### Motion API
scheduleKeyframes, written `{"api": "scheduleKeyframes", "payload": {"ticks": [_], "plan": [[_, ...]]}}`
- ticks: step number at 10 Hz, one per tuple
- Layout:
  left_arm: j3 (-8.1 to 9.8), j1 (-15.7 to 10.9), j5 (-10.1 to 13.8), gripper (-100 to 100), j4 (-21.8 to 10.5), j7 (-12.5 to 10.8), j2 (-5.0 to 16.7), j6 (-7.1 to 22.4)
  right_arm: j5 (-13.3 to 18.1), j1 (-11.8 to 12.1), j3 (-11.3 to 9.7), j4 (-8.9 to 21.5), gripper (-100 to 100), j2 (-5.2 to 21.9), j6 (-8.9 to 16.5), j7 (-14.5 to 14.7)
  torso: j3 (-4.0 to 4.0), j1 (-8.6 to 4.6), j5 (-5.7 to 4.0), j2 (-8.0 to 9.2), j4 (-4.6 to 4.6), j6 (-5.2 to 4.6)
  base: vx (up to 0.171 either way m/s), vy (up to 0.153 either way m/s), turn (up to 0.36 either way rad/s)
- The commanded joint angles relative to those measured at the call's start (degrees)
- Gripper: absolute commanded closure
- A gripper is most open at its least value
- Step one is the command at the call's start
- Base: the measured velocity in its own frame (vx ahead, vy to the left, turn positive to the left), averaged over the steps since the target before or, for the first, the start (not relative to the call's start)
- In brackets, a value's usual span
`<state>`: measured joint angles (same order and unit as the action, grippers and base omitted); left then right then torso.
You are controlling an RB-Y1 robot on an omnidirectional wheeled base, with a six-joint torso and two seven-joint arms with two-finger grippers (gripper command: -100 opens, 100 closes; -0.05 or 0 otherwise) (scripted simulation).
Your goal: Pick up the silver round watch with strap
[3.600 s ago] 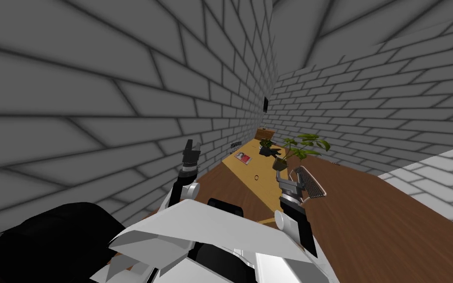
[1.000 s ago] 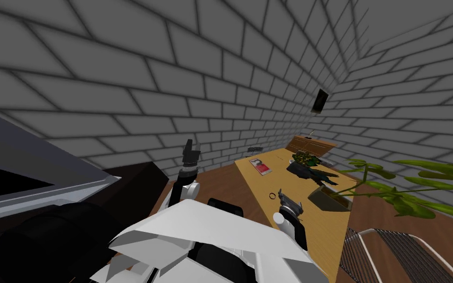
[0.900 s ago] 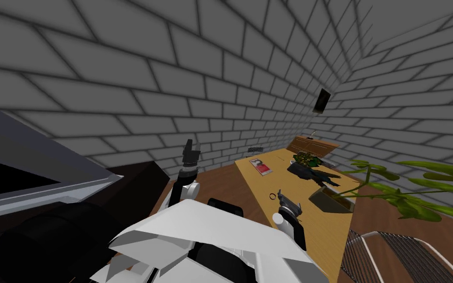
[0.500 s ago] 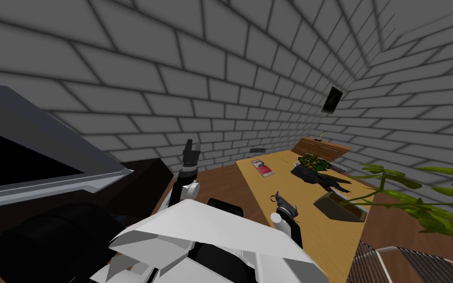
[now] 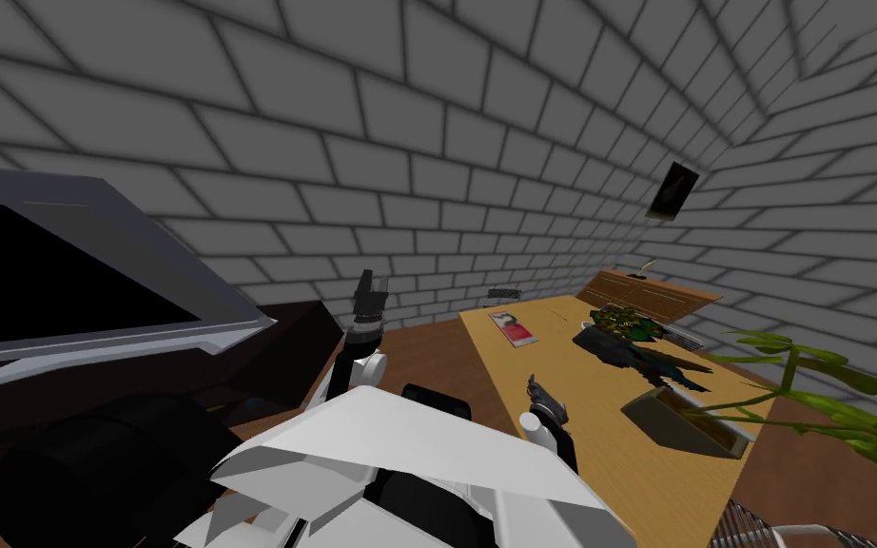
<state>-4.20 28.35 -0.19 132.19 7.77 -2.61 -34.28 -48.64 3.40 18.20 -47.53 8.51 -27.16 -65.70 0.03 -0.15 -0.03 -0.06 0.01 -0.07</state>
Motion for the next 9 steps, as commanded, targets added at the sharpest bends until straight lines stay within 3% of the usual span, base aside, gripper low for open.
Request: {"api": "scheduleKeyframes", "payload": {"ticks": [1, 7, 8, 9], "plan": [[0.00, 0.00, 0.00, 0, 0.00, 0.00, 0.00, 0.00, -1.33, -1.19, -0.27, 2.86, -100, 0.05, 1.01, -1.71, 0.00, 0.00, 0.00, 0.00, 0.00, 0.00, -0.015, -0.055, 0.197], [0.00, 0.00, 0.00, 0, 0.00, 0.00, 0.00, 0.00, -3.94, -2.60, -0.75, 8.82, -100, -0.23, 3.34, -4.49, 0.01, 0.01, 0.01, -0.02, 0.01, -0.02, -0.012, -0.042, 0.092], [0.00, 0.00, 0.00, 0, 0.00, 0.00, 0.00, 0.00, -3.34, -2.90, -1.24, 9.18, -100, 0.22, 2.31, -4.81, 0.02, -0.08, -0.01, -0.04, 0.01, -0.02, 0.001, -0.032, 0.024], [0.00, 0.01, 0.00, 0, 0.00, 0.00, 0.00, 0.00, -3.38, -2.96, -1.33, 9.49, 0, 0.25, 2.29, -5.20, 0.03, -0.01, 0.00, -0.05, 0.01, -0.04, 0.000, -0.006, -0.003]]}}
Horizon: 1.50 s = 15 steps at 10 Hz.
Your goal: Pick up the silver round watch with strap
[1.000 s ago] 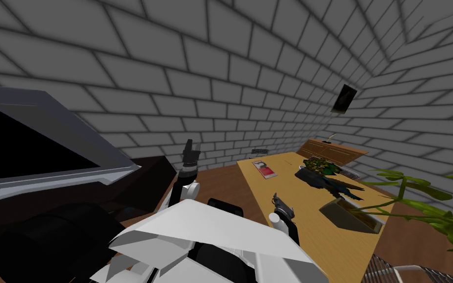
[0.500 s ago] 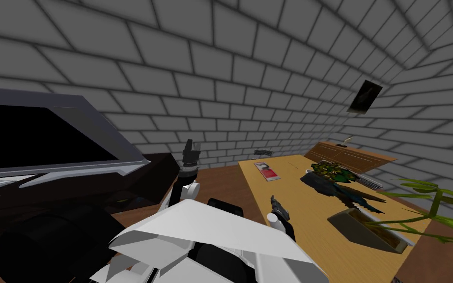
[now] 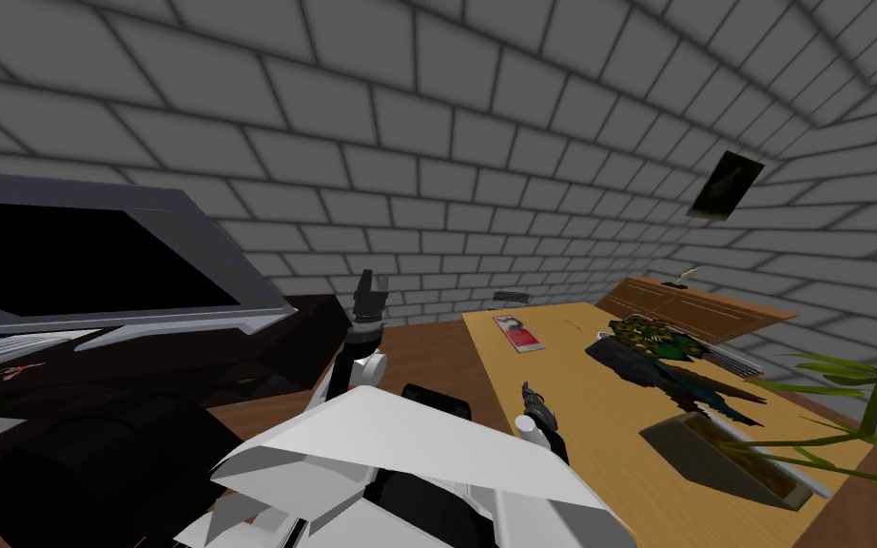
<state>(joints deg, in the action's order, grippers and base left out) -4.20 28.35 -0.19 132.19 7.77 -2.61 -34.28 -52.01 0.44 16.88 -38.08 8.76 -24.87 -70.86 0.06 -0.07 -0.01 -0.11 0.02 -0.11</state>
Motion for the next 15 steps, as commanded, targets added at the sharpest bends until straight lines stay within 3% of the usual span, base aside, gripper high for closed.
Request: {"api": "scheduleKeyframes", "payload": {"ticks": [1, 4, 6, 12, 14, 15], "plan": [[0.00, 0.00, 0.00, 0, 0.00, 0.00, 0.00, 0.00, 0.93, -0.38, -0.98, 0.23, -100, -1.14, -0.48, 0.35, 0.00, 0.00, 0.00, 0.00, 0.00, 0.00, 0.024, -0.039, -0.250], [0.00, 0.00, 0.00, 0, 0.00, 0.00, 0.00, 0.00, 2.80, -1.15, -2.94, 0.68, -100, -3.42, -1.45, 1.04, 0.09, -0.18, -0.04, -0.17, 0.03, 0.01, 0.045, -0.065, -0.195], [0.00, 0.00, 0.00, 0, 0.00, 0.00, 0.00, 0.00, 2.80, -1.15, -2.94, 0.68, -100, -3.42, -1.45, 1.04, 0.10, -0.15, -0.03, -0.16, 0.04, 0.00, 0.030, -0.036, -0.058], [0.01, 0.01, 0.00, 0, 0.00, 0.00, 0.01, 0.00, 7.47, -3.06, -7.84, 1.81, -100, -9.12, -3.86, 2.77, 0.12, -0.19, -0.04, -0.21, 0.04, -0.01, 0.054, -0.063, -0.254], [0.00, 0.00, 0.00, 0, 0.00, 0.00, 0.01, 0.00, 7.47, -3.06, -7.84, 1.81, -100, -9.12, -3.86, 2.77, 0.10, -0.14, -0.03, -0.17, 0.03, 0.03, 0.039, -0.031, -0.022], [0.00, -0.01, 0.00, 0, 0.00, 0.00, 0.00, 0.00, 8.40, -3.45, -8.83, 2.03, -100, -10.25, -4.34, 3.12, 0.05, -0.07, -0.02, -0.08, 0.02, 0.03, 0.035, -0.038, -0.171]]}}
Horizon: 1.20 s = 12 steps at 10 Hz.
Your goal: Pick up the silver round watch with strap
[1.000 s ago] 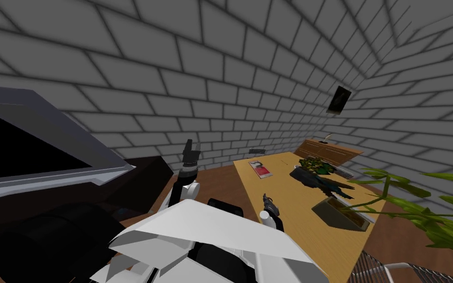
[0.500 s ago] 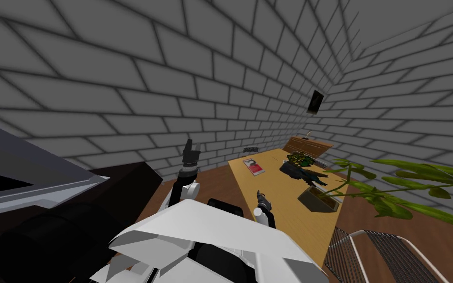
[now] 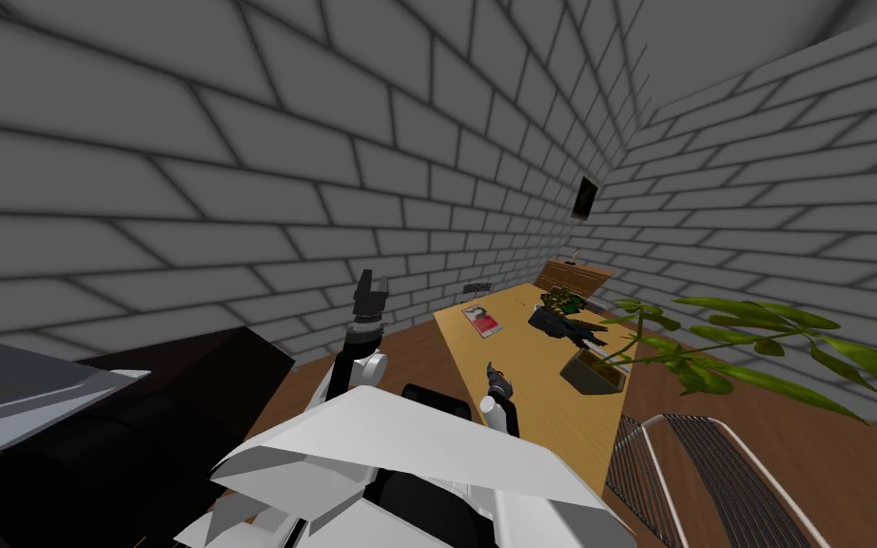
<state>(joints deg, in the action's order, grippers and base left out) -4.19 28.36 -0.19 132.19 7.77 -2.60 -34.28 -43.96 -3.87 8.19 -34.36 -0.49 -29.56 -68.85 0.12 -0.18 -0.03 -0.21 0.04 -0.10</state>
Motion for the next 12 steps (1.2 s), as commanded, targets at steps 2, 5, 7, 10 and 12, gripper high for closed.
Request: {"api": "scheduleKeyframes", "payload": {"ticks": [2, 5, 7, 10, 12], "plan": [[0.00, -0.01, 0.00, 0, 0.00, 0.00, 0.00, 0.00, 1.29, 0.49, -1.12, -1.47, -100, -2.14, -0.13, 1.45, -0.02, 0.01, 0.00, 0.04, 0.00, 0.01, 0.035, -0.039, -0.185], [-0.01, -0.01, 0.00, 0, 0.00, 0.00, 0.00, 0.00, 0.88, 0.67, -0.67, -1.63, 100, -1.68, 0.13, 1.39, -0.07, 0.09, 0.02, 0.12, -0.02, 0.02, 0.008, -0.008, -0.017], [-0.01, -0.01, 0.00, 0, 0.00, 0.00, -0.01, 0.00, 0.88, 0.67, -0.67, -1.63, 100, -1.69, 0.13, 1.41, -0.06, 0.10, -0.01, 0.12, -0.02, 0.04, 0.000, 0.000, 0.000], [-0.01, -0.01, 0.00, 0, 0.00, 0.00, 0.00, 0.00, 0.35, 0.87, -0.14, -1.69, 100, -1.00, 0.35, 1.10, -0.05, 0.05, -0.04, 0.10, -0.01, 0.06, -0.007, 0.008, 0.051], [-0.02, -0.03, 0.00, 0, -0.01, 0.00, -0.01, 0.01, -1.51, 1.64, 1.83, -2.14, 100, 1.28, 1.32, 0.41, -0.05, 0.16, -0.17, 0.13, 0.00, 0.26, -0.074, 0.065, 0.320]]}}
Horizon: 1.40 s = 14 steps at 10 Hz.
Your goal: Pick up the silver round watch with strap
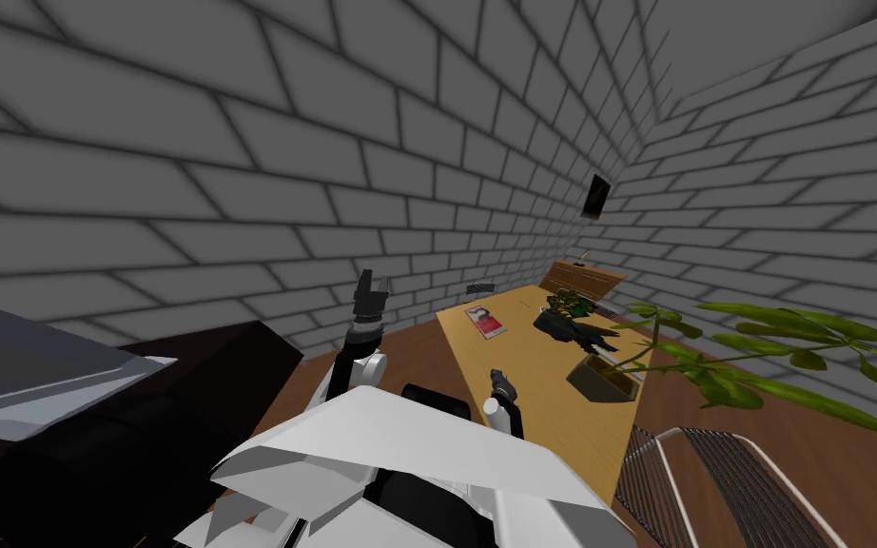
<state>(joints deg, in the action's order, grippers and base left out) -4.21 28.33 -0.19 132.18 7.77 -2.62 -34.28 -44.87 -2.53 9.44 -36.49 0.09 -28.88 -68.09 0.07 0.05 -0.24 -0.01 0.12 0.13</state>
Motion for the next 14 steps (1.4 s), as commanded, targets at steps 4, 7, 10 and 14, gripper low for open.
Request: {"api": "scheduleKeyframes", "payload": {"ticks": [4, 7, 10, 14], "plan": [[0.00, 0.00, 0.00, 0, 0.00, 0.00, 0.00, 0.00, -3.40, 1.44, 3.52, -0.69, 100, 4.11, 2.08, -1.39, 0.03, -0.03, -0.07, -0.01, 0.04, 0.05, -0.076, 0.082, 0.266], [0.01, 0.01, 0.00, 0, 0.00, 0.00, 0.01, 0.00, -5.27, 2.20, 5.48, -1.14, 100, 6.39, 3.05, -2.08, 0.12, -0.25, -0.12, -0.19, 0.06, 0.07, -0.031, 0.047, 0.194], [0.02, 0.02, 0.00, 0, 0.00, 0.00, 0.01, 0.00, -6.21, 2.58, 6.46, -1.37, 100, 7.53, 3.53, -2.43, 0.10, -0.29, -0.12, -0.14, 0.07, 0.00, -0.028, 0.036, 0.080], [0.02, 0.02, 0.00, 0, 0.00, 0.00, 0.01, 0.00, -6.79, 2.26, 6.75, -0.19, 0, 8.87, 3.22, -3.76, 0.08, -0.28, -0.14, -0.13, 0.05, 0.04, -0.031, 0.041, 0.119]]}}
